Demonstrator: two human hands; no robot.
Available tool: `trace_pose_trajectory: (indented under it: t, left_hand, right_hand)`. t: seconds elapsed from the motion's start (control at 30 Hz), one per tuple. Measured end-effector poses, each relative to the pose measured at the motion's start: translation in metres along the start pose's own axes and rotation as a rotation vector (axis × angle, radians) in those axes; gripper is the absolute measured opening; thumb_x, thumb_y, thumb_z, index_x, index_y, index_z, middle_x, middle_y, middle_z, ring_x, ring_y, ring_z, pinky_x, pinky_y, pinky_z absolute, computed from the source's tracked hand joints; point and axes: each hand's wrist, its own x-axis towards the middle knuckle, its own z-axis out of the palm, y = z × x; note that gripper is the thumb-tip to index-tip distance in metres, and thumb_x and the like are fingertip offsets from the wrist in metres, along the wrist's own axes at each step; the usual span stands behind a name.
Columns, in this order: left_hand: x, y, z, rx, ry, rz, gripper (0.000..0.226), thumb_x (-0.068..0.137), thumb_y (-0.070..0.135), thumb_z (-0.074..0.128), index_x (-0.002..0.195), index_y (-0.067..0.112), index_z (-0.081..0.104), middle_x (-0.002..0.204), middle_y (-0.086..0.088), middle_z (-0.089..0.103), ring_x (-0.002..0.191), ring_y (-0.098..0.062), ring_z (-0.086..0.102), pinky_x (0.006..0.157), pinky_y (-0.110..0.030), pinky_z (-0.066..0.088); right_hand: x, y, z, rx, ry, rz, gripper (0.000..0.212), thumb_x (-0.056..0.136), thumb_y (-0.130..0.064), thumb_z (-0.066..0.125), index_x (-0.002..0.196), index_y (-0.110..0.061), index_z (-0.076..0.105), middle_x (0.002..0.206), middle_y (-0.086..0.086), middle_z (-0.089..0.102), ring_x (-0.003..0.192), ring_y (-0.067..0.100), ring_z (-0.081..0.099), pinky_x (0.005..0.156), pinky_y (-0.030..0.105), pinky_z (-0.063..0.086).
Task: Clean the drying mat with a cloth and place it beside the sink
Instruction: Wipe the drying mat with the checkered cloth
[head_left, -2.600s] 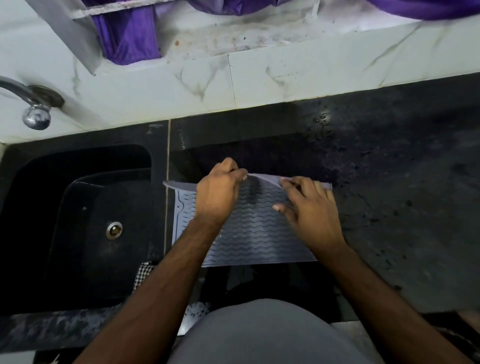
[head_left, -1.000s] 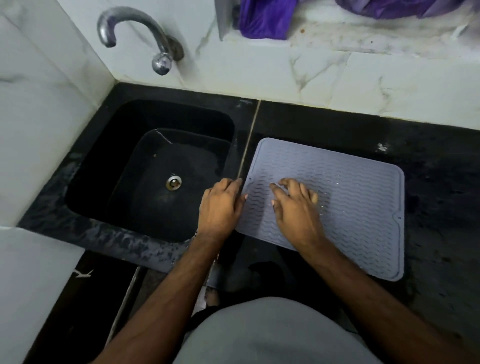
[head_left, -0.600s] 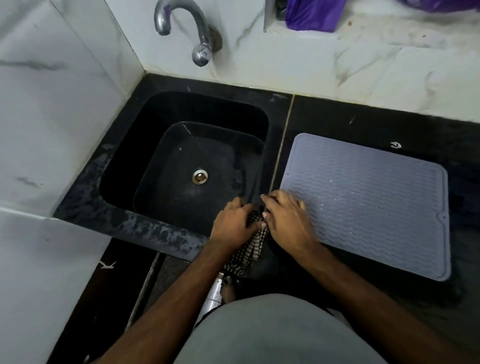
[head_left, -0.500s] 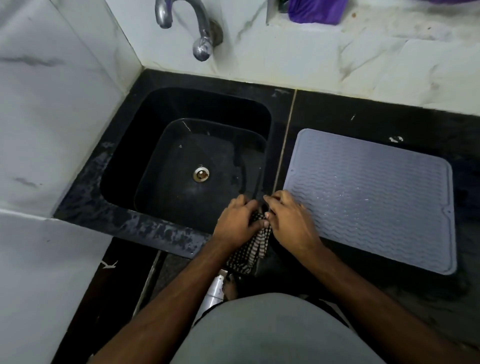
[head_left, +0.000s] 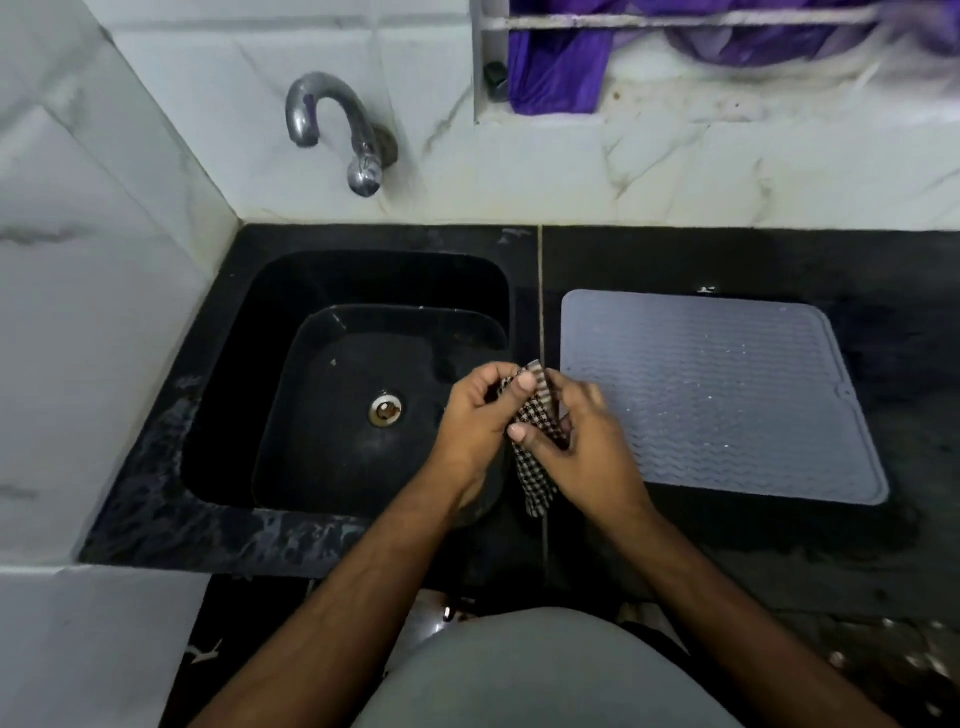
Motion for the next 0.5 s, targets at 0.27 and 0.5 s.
trace_pose_trajectory:
  t: [0.27, 0.5]
  left_hand:
    - [0.009, 0.069, 0.027, -0.027, -0.109, 0.214, 0.011, 0.087, 0.016, 0.077, 0.093, 0.010, 0.070, 0.089, -0.009, 0.068, 0.084, -0.017, 0.063, 0.078, -0.029, 0.055]
    - [0.018, 0.097, 0.048, 0.007, -0.106, 0.286, 0.043, 0.101, 0.053, 0.050, 0.118, 0.019, 0.070, 0.115, -0.002, 0.073, 0.103, -0.015, 0.065, 0.081, -0.030, 0.054]
  right_hand:
    - [0.017, -0.063, -0.051, -0.010, 0.216, -0.124, 0.049, 0.081, -0.038, 0.079, 0.127, -0.027, 0.064, 0.107, -0.009, 0.061, 0.100, 0.004, 0.060, 0.088, 0.034, 0.055]
    - [0.024, -0.098, -0.095, -0.114, 0.312, -0.249, 0.012, 0.089, -0.039, 0.072, 0.095, -0.030, 0.067, 0.096, -0.013, 0.056, 0.100, 0.012, 0.054, 0.084, 0.019, 0.045]
